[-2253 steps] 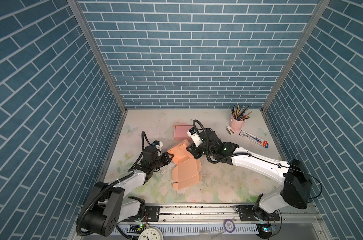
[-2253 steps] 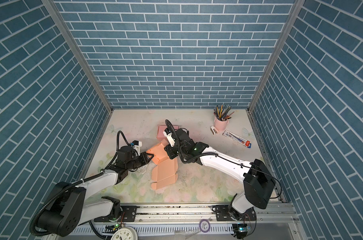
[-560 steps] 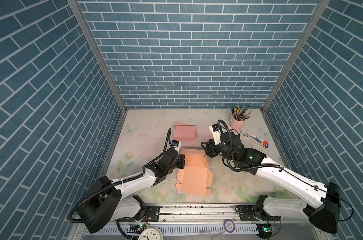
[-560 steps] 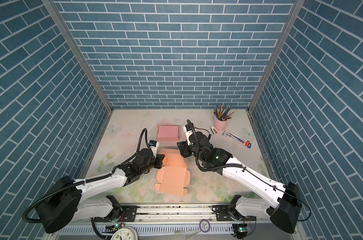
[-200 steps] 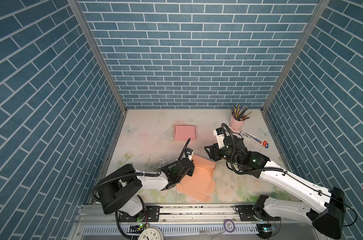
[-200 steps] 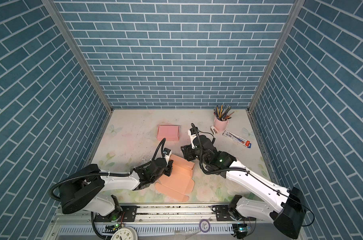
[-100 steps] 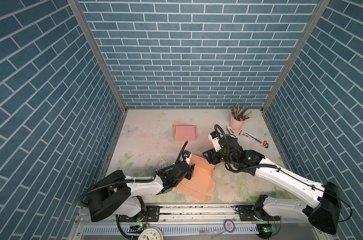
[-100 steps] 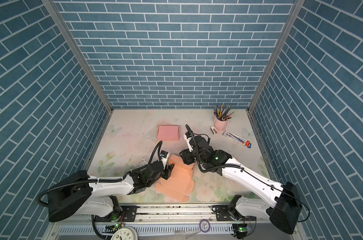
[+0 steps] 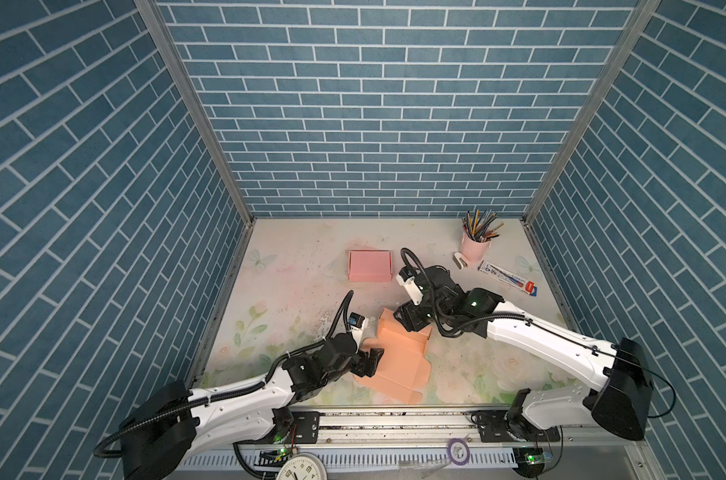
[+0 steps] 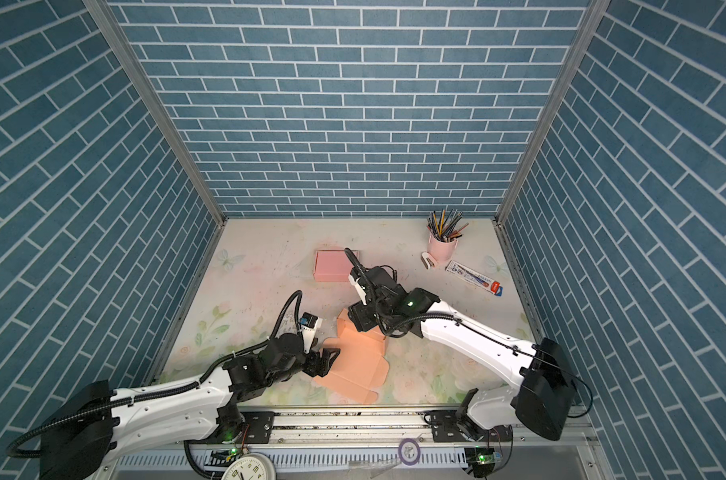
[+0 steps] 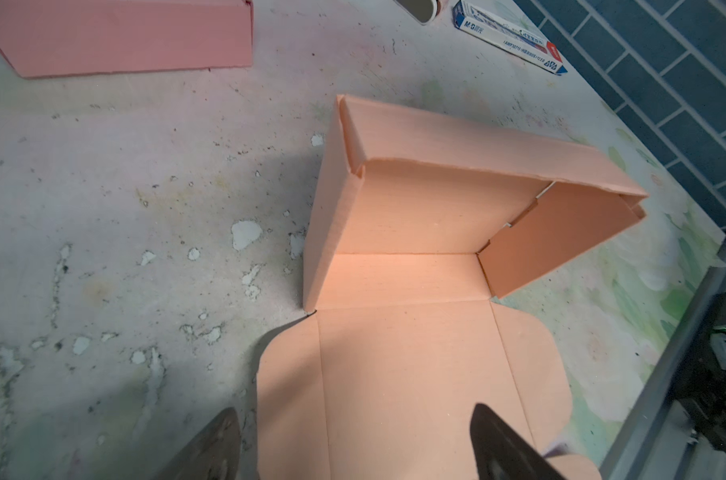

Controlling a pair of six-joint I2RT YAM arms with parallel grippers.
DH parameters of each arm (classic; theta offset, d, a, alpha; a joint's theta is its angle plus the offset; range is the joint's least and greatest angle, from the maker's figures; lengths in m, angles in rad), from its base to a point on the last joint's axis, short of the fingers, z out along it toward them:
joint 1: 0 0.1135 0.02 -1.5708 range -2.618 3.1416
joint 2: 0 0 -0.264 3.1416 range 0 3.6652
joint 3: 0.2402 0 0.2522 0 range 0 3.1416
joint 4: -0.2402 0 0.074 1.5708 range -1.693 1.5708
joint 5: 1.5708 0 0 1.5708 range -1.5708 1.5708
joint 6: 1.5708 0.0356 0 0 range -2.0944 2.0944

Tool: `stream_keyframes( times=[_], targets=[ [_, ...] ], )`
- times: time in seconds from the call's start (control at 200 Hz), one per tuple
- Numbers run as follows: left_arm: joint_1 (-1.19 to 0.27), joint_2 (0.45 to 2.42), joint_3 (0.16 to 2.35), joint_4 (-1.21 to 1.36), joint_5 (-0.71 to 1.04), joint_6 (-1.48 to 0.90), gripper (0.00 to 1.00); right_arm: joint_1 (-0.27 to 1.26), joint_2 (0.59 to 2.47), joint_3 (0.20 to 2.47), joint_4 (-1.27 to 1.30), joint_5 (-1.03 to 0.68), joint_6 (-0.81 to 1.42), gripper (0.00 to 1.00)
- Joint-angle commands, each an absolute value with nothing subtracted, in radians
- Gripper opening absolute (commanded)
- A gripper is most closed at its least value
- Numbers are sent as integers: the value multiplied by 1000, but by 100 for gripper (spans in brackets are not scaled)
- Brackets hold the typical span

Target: Fold the paper box

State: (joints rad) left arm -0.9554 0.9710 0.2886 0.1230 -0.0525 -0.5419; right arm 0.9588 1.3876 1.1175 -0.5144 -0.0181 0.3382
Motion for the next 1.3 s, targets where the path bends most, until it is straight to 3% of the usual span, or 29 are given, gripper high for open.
stream_keyframes(
  times=[0.0, 0.11, 0.305, 0.81, 1.295],
  targets=[
    [-858, 938, 318, 69, 94, -594, 87, 982, 1434, 1155, -597, 15, 302, 64],
    [-772, 908, 321, 56, 178, -607, 88, 999, 1473, 1174, -621, 41, 308, 64],
    [-718, 909, 333, 56, 165, -608, 87, 1006, 1529, 1192, -624, 29, 316, 65],
    [-706, 902, 358, 91, 129, -615, 87, 1009, 1607, 1219, -670, 129, 357, 64],
    [-692, 901, 383, 89, 135, -609, 87, 958, 1585, 1169, -637, 132, 363, 52]
  ],
)
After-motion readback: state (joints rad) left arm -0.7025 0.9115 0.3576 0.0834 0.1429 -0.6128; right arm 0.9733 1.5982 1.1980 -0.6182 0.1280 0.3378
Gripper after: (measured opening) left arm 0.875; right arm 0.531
